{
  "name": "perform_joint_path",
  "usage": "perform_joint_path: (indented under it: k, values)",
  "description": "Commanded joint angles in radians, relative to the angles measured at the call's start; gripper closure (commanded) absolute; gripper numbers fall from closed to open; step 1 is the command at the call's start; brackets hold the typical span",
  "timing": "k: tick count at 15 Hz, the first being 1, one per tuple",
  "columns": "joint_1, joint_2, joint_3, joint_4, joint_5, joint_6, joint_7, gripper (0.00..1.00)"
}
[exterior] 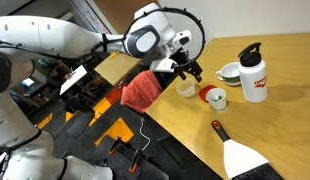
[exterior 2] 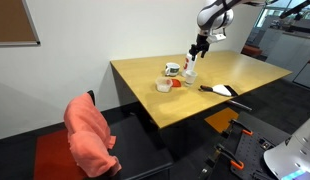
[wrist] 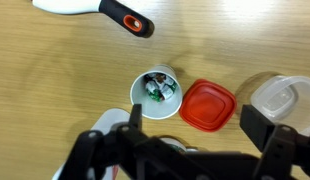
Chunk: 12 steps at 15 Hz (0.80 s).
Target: Move the candies from the white cup to the bowl and close it
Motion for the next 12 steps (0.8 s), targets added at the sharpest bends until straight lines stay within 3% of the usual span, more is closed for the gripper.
perform_joint_path:
  k: [1,8,12]
  values:
    - [-0.010,0.057,0.008,0.035,0.015,0.030,0.002,0.00]
    - [-0.051,0.184,0.048,0.036,0.033,0.238,-0.045,0.00]
    - [-0.092,0.237,0.089,0.049,0.071,0.283,-0.058,0.00]
